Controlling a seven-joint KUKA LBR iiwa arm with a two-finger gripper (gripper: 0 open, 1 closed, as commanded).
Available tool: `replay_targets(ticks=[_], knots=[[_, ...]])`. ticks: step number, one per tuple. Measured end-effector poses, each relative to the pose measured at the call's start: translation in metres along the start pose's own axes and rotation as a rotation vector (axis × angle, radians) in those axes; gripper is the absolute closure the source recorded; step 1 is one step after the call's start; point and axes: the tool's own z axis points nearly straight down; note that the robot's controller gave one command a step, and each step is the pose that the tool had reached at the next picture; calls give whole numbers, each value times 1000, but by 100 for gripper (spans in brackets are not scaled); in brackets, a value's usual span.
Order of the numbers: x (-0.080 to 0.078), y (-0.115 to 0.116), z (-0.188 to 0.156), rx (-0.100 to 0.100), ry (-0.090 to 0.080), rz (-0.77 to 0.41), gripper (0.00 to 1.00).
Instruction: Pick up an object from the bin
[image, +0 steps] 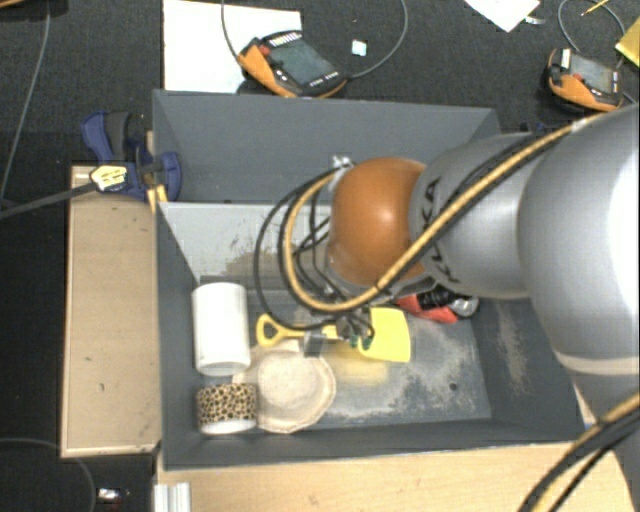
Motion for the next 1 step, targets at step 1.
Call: replay_targets(ticks=[1], knots=[[0,0,-10,-1,-1,0,100]])
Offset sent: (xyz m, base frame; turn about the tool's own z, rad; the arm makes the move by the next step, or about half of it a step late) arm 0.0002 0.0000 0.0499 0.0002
